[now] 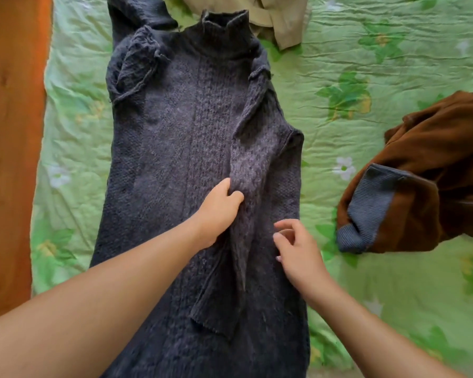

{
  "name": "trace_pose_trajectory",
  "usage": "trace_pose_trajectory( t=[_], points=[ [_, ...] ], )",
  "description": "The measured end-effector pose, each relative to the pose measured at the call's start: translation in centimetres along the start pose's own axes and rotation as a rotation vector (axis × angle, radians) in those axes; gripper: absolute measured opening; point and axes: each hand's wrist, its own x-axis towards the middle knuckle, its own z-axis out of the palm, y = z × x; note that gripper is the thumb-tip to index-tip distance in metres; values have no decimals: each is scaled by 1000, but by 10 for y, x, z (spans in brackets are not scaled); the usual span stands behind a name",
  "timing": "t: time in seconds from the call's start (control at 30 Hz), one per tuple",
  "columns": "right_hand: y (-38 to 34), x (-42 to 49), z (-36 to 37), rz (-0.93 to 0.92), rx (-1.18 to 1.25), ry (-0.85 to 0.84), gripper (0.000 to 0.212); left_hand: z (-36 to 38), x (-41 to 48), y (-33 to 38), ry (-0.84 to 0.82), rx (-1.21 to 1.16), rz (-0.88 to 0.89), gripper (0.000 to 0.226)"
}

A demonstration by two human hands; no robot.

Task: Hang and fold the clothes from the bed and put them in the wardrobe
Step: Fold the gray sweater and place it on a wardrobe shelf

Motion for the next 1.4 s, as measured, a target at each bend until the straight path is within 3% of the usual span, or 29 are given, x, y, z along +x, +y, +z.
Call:
trace_pose_trajectory(
  t=[0.07,0.13,0.2,0.3,0.4,0.5,0.6,0.7,0.9,0.97,1.03,1.1,1.27,1.4],
  points=[
    [-3,11,0,239,397,-143,20,-4,-8,7,-150,-449,-139,39],
    [-7,21,-1,278,542,-292,26,-14,-16,13,-269,-678,-253,46],
    [-13,24,-1,261,620,-452,29,-24,-21,16,-332,-670,-294,47],
    [-17,23,4,294,704,-545,25,-30,-32,7,-239,-495,-242,40],
    [-11,11,11,309,466,-535,31,-34,-55,-21,-213,-299,-228,40],
    [4,-9,14,71,86,-455,40,-37,-81,-50,-239,-160,-274,32],
    [21,-22,13,30,94,-549,10,-35,-95,-65,-168,-149,-286,22],
    [36,-28,15,158,35,-623,19,-33,-101,-70,-112,-104,-233,18],
    [60,-30,24,232,30,-518,28,-30,-111,-96,-286,64,-326,42],
    [66,-31,27,301,4,-533,31,-30,-113,-104,-183,215,-242,37],
    [67,-31,28,283,-178,-555,27,-31,-110,-105,-41,436,-78,31],
    [62,-20,27,203,-275,-449,33,-36,-99,-96,90,526,59,31],
    [3,51,11,23,54,-24,20,-49,-26,-22,178,437,281,26],
    [-55,112,-2,-151,234,27,28,-49,46,53,192,410,413,28]
  ],
)
